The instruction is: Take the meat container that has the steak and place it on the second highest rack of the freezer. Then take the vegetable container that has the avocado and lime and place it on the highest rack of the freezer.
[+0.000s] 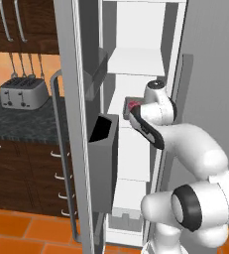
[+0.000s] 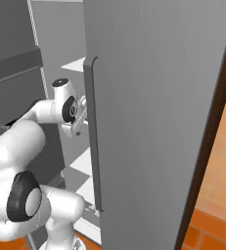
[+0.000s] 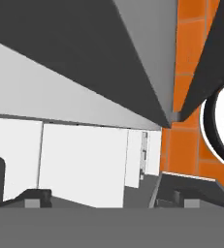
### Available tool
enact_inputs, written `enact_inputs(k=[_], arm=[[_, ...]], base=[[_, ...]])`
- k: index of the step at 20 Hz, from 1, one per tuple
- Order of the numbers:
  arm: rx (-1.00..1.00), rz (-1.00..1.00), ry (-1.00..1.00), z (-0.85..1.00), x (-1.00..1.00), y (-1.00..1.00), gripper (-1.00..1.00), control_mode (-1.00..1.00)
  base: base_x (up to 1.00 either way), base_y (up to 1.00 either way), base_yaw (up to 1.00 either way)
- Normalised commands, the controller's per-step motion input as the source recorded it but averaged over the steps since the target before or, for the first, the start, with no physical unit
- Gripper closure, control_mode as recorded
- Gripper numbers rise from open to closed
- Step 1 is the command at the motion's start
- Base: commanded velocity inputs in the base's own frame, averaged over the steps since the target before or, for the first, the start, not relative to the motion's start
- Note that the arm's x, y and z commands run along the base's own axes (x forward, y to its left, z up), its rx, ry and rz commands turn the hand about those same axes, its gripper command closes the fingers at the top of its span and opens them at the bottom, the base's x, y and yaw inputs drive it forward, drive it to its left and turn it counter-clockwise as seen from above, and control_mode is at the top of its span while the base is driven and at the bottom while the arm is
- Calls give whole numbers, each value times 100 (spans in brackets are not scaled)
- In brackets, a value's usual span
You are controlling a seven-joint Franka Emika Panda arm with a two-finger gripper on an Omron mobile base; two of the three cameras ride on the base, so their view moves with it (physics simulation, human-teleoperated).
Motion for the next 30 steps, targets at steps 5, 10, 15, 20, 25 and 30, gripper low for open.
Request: enact_inputs(k=[5,10,15,20,25,30], arm=[[-3,17,4,26,-98,16,-100,-100],[-3,32,13,26,-90,0,-100,-100],[-9,58,14,0,-84,2,-100,-100],[-8,58,10,6,-53,0,-100,-100],[-1,64,2,1,-11,0,-100,-100],[-2,63,-2,1,-2,0,-100,-100]], base=[[0,0,0],[0,0,0],[0,0,0],[0,0,0],[0,0,0],[0,0,0]])
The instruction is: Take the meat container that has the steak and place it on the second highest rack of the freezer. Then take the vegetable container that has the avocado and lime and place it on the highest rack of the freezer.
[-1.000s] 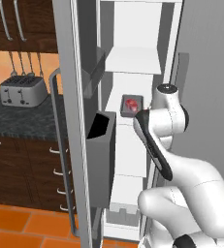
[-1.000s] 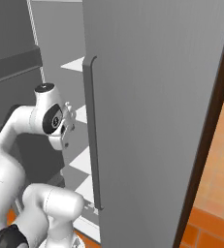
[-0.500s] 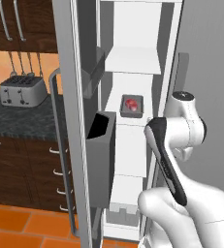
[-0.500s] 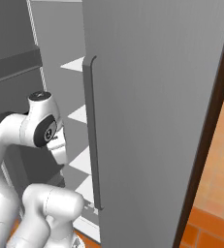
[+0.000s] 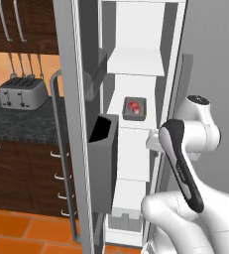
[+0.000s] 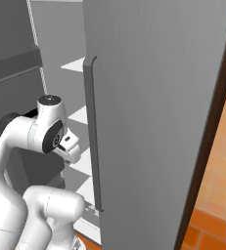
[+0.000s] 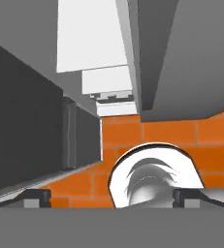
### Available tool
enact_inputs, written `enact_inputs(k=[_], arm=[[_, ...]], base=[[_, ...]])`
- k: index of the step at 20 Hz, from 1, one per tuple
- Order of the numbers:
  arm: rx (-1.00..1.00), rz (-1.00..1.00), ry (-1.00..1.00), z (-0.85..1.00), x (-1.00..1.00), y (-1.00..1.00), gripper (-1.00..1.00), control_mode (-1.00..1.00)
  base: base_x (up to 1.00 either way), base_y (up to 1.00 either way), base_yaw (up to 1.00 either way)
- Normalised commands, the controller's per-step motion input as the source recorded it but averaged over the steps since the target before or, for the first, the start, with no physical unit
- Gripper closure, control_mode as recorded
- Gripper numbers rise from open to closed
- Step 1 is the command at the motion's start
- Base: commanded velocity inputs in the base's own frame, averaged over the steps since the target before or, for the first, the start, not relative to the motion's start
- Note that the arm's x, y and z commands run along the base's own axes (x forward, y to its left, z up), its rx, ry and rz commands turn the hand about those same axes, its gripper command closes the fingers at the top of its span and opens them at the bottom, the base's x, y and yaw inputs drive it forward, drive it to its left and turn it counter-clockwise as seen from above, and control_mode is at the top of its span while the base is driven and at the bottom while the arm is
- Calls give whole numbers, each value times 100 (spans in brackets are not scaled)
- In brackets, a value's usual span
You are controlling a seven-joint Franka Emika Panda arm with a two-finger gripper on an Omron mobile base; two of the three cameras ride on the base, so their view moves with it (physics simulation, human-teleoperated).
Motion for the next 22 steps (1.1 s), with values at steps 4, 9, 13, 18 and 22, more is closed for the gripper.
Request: enact_inputs(k=[4,9,13,18,22], arm=[[-7,47,0,0,-17,-2,-100,-100],[-12,39,-4,0,-11,0,-100,-100],[-4,28,-16,0,-2,0,-100,-100],[-3,-5,-3,0,-3,3,-100,-100],[-11,-15,-2,3,0,15,-100,-100]], base=[[0,0,0],[0,0,0],[0,0,0],[0,0,0],[0,0,0]])
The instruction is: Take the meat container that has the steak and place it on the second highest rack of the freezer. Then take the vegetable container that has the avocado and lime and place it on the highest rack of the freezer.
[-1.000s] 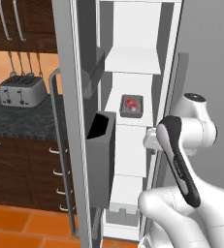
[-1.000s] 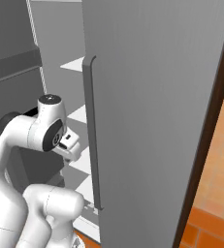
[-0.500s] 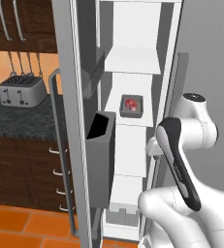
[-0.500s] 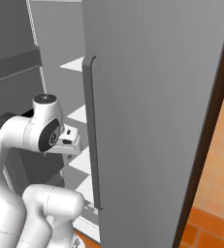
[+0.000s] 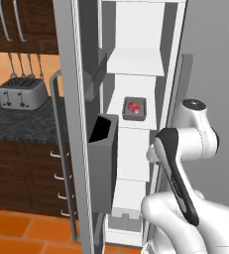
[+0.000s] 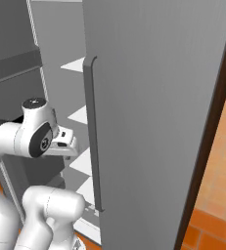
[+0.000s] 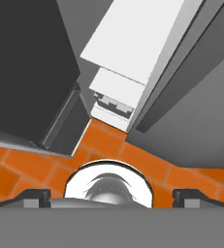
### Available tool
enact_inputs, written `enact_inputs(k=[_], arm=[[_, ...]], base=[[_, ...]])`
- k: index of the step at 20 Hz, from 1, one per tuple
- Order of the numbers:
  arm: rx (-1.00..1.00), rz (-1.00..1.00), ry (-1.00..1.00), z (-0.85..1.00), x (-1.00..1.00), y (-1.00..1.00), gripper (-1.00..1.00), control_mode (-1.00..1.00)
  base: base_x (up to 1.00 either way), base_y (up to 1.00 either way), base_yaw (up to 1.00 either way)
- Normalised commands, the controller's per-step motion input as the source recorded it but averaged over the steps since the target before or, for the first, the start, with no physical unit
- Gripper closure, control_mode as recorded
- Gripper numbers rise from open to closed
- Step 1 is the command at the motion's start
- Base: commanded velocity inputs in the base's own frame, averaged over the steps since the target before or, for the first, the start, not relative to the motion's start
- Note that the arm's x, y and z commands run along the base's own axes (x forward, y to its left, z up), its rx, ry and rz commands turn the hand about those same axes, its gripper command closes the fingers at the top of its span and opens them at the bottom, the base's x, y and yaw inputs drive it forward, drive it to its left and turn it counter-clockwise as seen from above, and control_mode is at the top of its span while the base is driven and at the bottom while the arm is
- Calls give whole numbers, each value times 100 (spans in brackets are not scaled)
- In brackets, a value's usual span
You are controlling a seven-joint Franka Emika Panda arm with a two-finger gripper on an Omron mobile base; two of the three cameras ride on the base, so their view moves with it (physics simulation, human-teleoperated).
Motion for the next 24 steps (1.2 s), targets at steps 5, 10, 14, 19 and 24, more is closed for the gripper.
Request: enact_inputs(k=[5,10,14,19,24], arm=[[-2,-3,0,3,0,0,-100,-100],[0,0,0,0,0,0,-100,100],[0,0,0,0,0,0,-100,100],[0,0,0,0,0,0,-100,100],[0,0,0,0,0,0,-100,100]], base=[[0,0,0],[-60,-29,2],[-79,-33,54],[-38,0,100],[-34,4,100]])
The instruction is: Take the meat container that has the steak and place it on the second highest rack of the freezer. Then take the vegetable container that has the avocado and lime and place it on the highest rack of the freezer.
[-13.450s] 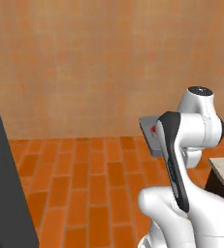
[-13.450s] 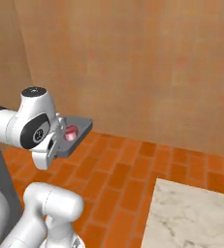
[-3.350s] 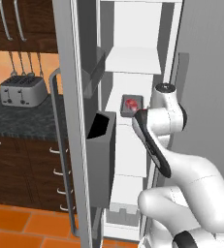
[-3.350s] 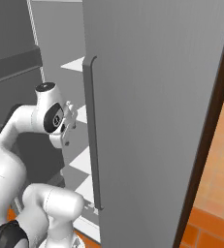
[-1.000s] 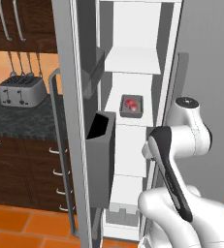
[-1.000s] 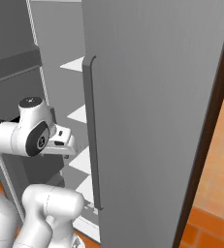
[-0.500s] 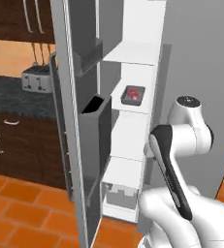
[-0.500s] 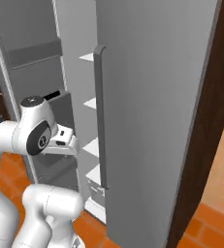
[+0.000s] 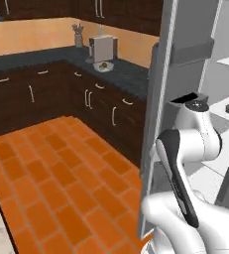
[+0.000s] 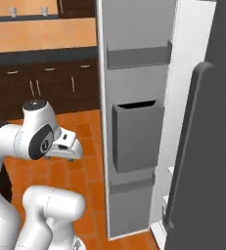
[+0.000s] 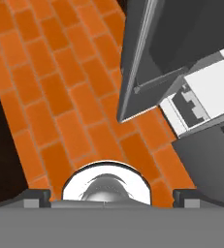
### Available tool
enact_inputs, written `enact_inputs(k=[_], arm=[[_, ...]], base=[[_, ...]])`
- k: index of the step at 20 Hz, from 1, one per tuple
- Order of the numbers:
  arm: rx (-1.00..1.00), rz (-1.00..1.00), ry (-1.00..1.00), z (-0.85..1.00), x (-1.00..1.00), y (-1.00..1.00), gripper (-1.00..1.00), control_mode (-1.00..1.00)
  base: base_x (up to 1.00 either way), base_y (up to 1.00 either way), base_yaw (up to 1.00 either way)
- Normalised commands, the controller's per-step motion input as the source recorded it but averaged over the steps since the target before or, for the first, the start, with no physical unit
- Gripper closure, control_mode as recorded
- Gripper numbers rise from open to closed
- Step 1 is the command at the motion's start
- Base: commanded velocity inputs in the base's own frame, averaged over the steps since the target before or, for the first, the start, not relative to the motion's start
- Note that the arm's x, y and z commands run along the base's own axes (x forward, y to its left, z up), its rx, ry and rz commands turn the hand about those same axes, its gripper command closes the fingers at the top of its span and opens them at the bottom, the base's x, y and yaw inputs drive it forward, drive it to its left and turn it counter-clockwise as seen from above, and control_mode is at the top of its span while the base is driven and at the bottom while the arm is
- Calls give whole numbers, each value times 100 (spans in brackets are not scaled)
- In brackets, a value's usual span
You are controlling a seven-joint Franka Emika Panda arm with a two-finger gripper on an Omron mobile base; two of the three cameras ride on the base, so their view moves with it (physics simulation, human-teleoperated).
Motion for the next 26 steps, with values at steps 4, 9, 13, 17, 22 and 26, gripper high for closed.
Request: enact_inputs(k=[4,9,13,17,22,26], arm=[[0,0,0,0,0,0,-100,100],[0,0,0,0,0,0,-100,100],[0,0,0,0,0,0,-100,100],[0,0,0,0,0,0,-100,100],[0,0,0,0,0,0,-100,100],[0,0,0,0,0,0,-100,100]], base=[[-35,15,99],[46,25,55],[99,3,0],[100,0,0],[100,0,0],[100,-7,0]])
